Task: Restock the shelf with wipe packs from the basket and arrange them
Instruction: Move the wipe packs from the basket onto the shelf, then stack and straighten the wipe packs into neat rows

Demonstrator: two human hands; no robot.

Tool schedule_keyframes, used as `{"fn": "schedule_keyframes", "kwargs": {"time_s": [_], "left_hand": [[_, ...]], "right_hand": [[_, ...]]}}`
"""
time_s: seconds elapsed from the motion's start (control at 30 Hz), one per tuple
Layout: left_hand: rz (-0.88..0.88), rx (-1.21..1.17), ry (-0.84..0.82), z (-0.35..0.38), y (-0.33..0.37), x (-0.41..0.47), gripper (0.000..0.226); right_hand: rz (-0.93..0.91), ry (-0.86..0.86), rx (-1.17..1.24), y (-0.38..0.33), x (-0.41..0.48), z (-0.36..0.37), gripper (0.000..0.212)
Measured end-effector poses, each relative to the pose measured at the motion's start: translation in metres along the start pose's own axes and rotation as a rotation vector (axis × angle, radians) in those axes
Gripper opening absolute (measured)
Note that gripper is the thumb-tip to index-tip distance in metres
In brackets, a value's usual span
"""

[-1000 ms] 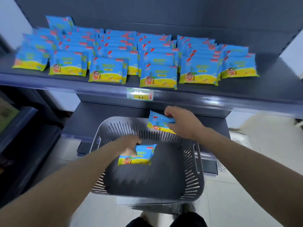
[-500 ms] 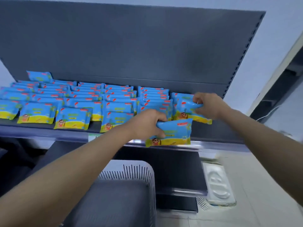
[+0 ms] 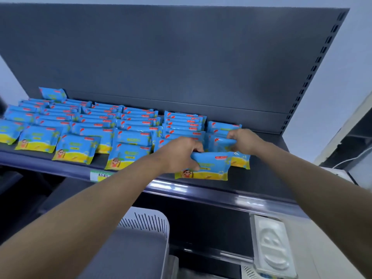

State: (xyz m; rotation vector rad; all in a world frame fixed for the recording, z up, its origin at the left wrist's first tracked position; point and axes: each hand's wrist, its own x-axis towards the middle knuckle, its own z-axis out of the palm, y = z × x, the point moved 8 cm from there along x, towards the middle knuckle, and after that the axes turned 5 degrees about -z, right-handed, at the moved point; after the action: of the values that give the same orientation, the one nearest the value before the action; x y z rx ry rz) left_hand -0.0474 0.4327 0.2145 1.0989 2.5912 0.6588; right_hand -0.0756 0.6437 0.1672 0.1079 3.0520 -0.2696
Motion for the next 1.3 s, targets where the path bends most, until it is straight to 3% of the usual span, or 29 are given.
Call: {"fn": "schedule_keyframes", "kwargs": {"time_s": [0.17,0.33,0.5,0.63,0.73,1.0,1.3], "left_hand": [[-0.026,-0.021,-0.016,0.009,0.001,0.02,0.025],[-0.017,-0.012,-0.049,0.025,0.009,0.045,0.03],[0.022,0.094,-0.064,0.044,0.021,0.075,0.038],[0.075,0.383,0.065,0.046,0.026,0.099,0.036],[0.072,0.436,0.095,0.048,0.022,0.112,0.041],[0.092,0.456,0.201,0.047,0.015,0.109,0.05],[0.003,0.337,0.526,-0.058,-0.053,0.006,0.047]], "right_hand": [[0.031,0.083,0.01,0.006,0.019,-0.007,0.027],[0.053,0.141,0.177,0.019,0.021,-0.015,0.034],[0.075,0.301,0.316,0.029,0.01,-0.038,0.021],[0.056,0.357,0.342,0.021,-0.004,-0.052,0.019],[0.037,0.397,0.358,0.015,-0.015,-0.058,0.018],[-0.02,0.464,0.308,-0.009,-0.026,-0.066,0.02],[-0.2,0.433,0.169,-0.129,-0.005,-0.057,0.03]]}}
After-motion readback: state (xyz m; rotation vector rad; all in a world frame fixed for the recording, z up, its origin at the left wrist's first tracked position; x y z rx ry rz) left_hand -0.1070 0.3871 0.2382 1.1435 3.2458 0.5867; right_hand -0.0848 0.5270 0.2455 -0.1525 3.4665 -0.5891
